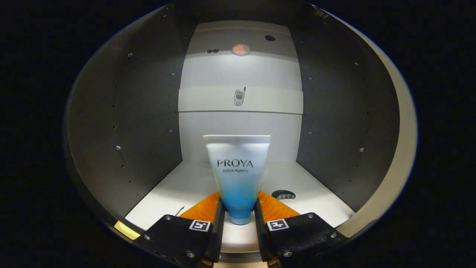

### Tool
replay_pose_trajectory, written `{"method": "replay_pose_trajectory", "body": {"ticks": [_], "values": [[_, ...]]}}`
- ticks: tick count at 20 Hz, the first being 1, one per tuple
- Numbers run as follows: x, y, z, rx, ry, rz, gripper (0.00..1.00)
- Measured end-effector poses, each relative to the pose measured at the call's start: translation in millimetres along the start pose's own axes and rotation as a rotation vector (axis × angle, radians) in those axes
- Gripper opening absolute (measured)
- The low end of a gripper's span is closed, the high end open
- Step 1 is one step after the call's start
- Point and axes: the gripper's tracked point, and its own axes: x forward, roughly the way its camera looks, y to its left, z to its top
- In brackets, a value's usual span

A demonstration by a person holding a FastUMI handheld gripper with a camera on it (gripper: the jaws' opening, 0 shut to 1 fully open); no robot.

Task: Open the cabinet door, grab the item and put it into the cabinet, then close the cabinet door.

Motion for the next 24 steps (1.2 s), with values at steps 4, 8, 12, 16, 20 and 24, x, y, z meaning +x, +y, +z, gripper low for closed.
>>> {"method": "replay_pose_trajectory", "body": {"ticks": [4,8,12,16,20,24], "values": [[2.1,1.6,2.0,0.000,-0.027,0.003,0.43],[1.1,8.5,1.9,0.046,-0.034,0.034,0.52],[-3.4,3.4,4.9,0.061,-0.034,0.018,0.79],[-23.2,2.8,15.2,0.055,-0.065,0.020,0.91],[-60.2,6.0,16.1,0.015,-0.073,0.044,0.93],[-114.1,4.8,17.6,0.007,-0.087,0.042,0.93]]}}
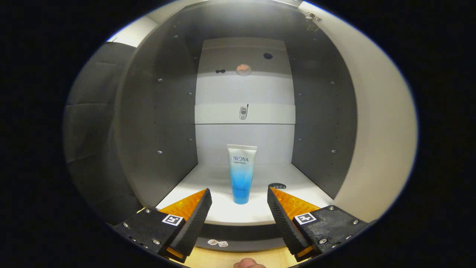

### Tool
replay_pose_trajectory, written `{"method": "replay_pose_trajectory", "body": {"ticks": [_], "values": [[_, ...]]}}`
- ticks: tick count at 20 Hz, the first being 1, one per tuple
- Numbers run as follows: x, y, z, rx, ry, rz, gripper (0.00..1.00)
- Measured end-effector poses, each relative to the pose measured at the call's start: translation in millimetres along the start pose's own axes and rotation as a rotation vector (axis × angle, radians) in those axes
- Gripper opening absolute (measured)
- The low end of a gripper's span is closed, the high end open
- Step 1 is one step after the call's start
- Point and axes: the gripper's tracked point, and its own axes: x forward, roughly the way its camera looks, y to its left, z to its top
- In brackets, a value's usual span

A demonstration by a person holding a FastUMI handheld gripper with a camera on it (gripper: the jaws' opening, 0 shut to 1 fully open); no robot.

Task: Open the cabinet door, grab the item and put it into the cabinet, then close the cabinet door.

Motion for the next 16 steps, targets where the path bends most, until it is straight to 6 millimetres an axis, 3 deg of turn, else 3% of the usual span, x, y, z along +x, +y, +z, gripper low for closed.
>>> {"method": "replay_pose_trajectory", "body": {"ticks": [9,16], "values": [[-151.5,6.4,16.0,0.062,-0.044,0.007,0.93],[-277.9,8.4,6.7,0.048,-0.009,0.068,0.93]]}}
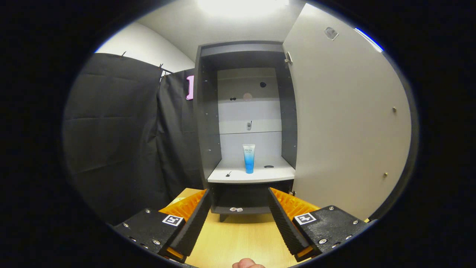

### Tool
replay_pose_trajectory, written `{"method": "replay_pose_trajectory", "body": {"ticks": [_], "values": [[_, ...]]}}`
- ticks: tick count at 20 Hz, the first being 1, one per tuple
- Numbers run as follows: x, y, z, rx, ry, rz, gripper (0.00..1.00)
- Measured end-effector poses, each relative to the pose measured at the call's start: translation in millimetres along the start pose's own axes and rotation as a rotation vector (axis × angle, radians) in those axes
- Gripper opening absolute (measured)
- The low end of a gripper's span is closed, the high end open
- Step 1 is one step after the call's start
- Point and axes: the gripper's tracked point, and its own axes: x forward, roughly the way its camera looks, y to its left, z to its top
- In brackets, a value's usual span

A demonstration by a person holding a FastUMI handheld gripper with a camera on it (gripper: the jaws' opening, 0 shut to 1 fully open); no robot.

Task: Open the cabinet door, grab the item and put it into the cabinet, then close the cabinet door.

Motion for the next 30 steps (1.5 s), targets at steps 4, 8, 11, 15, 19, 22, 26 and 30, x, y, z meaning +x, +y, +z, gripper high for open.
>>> {"method": "replay_pose_trajectory", "body": {"ticks": [4,8,11,15,19,22,26,30], "values": [[-56.8,-5.2,2.2,0.027,0.025,0.053,0.93],[-99.2,-45.6,6.2,0.079,0.060,0.071,0.93],[-124.1,-109.5,19.3,0.054,0.034,-0.032,0.93],[-146.1,-202.8,34.8,0.003,-0.007,-0.177,0.93],[-135.1,-275.7,44.6,-0.016,-0.023,-0.237,0.93],[-100.7,-303.6,42.5,-0.015,0.001,-0.205,0.93],[-69.0,-296.7,39.9,0.001,0.016,-0.056,0.93],[-63.4,-290.4,38.5,0.011,0.014,0.024,0.91]]}}
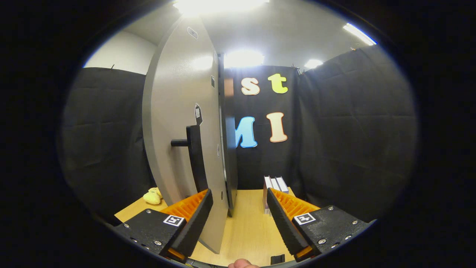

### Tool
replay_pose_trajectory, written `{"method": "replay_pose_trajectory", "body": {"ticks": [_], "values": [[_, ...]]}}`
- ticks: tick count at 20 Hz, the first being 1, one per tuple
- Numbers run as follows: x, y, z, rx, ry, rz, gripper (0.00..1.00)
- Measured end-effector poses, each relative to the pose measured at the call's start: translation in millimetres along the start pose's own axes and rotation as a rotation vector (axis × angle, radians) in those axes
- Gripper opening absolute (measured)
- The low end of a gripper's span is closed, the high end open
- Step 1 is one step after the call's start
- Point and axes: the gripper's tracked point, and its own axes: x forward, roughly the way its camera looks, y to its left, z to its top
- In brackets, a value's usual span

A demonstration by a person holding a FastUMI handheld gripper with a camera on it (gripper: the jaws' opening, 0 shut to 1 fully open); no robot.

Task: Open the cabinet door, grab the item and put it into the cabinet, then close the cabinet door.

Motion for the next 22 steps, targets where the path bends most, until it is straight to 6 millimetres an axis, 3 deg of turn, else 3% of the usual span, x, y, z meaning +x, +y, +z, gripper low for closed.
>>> {"method": "replay_pose_trajectory", "body": {"ticks": [6,10,15,19,22], "values": [[9.0,25.4,-2.8,0.052,0.019,0.098,0.92],[15.3,97.5,-8.8,0.057,0.040,0.143,0.93],[37.3,169.9,-6.7,0.070,0.054,0.159,0.93],[59.3,202.4,-7.5,0.040,0.036,0.098,0.93],[59.0,222.9,-2.1,0.033,0.014,0.058,0.93]]}}
